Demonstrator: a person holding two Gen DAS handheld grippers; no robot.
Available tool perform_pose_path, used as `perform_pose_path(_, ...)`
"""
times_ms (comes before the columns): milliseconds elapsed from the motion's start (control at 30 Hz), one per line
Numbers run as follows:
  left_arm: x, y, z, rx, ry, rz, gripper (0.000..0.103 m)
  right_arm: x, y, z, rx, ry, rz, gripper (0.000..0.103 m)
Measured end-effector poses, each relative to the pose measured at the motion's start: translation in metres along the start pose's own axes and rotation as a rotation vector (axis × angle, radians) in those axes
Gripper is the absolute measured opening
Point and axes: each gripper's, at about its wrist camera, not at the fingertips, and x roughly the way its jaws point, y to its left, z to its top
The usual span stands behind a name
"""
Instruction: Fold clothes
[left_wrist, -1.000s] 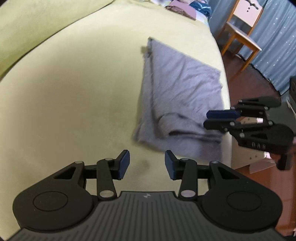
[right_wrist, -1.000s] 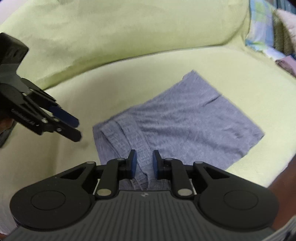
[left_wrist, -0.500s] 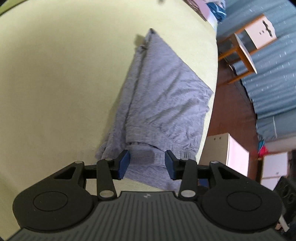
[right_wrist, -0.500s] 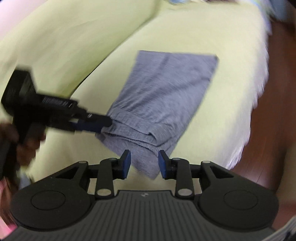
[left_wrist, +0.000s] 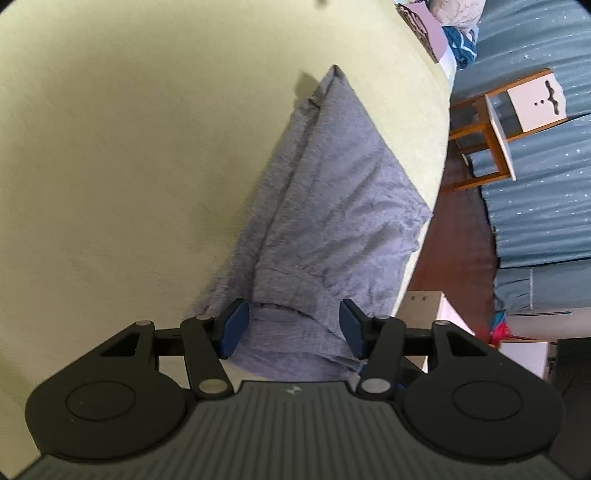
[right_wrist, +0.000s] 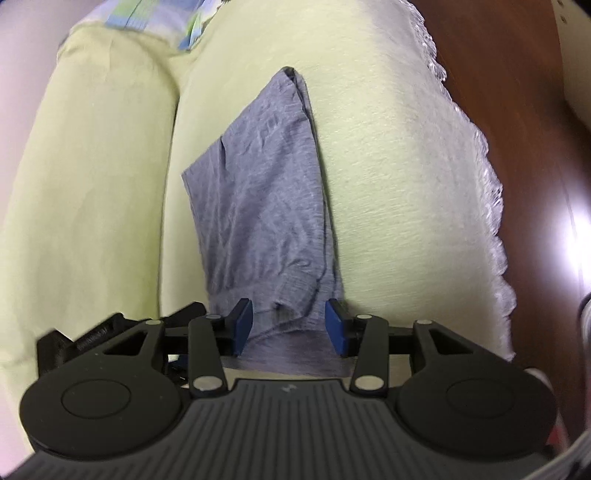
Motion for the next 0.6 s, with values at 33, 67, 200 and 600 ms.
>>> perform_pose_path(33,0.000,-0.002,-0.001,0.011,0.002,0.002,0.057,0.000,-0.002,-0.001,0.018,-0.001,0.005,0.039)
perform_pose_path(67,0.003,-0.002,0.000,0.018,0.011,0.015,0.057,0.001,-0.005,-0.001,0.038,-0.001,0.004,0.039)
perform_pose_path(200,0.011,0.014,0.001,-0.058,0.040,0.005,0.057,0.005,-0.014,-0.001,0.111,0.000,0.002,0.041)
perform_pose_path(600,0.014,0.002,0.007,0.098,0.084,0.021,0.017,0.012,-0.001,0.003,-0.023,0.004,-0.047,0.014)
